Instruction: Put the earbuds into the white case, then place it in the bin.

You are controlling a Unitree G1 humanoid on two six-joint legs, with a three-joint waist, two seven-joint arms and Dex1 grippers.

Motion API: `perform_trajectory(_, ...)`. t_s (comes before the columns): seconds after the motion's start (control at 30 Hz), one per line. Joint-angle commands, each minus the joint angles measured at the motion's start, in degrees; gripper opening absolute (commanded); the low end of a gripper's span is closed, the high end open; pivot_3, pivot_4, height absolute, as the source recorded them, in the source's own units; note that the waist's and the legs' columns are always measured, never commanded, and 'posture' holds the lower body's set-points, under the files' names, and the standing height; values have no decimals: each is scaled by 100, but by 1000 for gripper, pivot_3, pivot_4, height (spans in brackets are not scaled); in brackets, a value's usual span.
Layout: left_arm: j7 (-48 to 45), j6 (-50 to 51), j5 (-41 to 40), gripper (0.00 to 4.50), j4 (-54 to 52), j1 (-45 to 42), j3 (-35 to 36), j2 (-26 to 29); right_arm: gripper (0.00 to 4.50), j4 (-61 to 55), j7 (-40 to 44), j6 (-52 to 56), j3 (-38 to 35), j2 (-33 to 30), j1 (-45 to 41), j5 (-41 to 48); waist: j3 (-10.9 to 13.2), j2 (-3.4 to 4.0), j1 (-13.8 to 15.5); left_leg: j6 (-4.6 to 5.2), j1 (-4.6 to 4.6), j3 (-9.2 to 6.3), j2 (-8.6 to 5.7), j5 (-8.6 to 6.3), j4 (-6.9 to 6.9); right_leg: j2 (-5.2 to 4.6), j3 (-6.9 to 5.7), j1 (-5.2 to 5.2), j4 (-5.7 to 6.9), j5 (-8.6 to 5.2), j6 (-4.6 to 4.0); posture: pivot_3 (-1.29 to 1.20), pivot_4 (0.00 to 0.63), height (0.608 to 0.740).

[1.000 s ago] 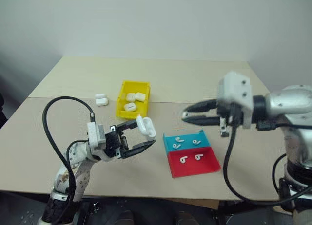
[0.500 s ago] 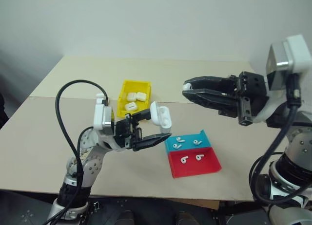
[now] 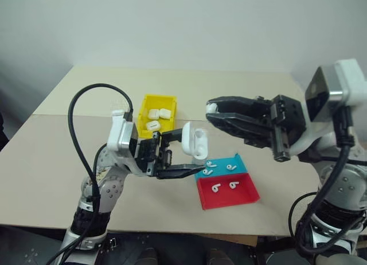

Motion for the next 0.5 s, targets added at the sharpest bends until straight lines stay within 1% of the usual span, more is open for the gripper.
perform_trajectory(0.03, -104, -162, 46, 2744, -10, -123, 50, -86, 1292, -156, -29, -356, 78, -82, 109, 1, 0, 0, 3, 0, 0, 0, 0, 0, 0, 0, 0, 0, -1, 0, 0, 0, 150, 740)
perform_trajectory(0.5, -108, -329, 295, 2744, -43, 0, 3, -267, 1292, -119, -38, -735, 525, -321, 365, -106, 0, 0, 7, 0, -1, 0, -1, 0, 0, 0, 0, 0, -1, 0, 0, 0, 150, 740)
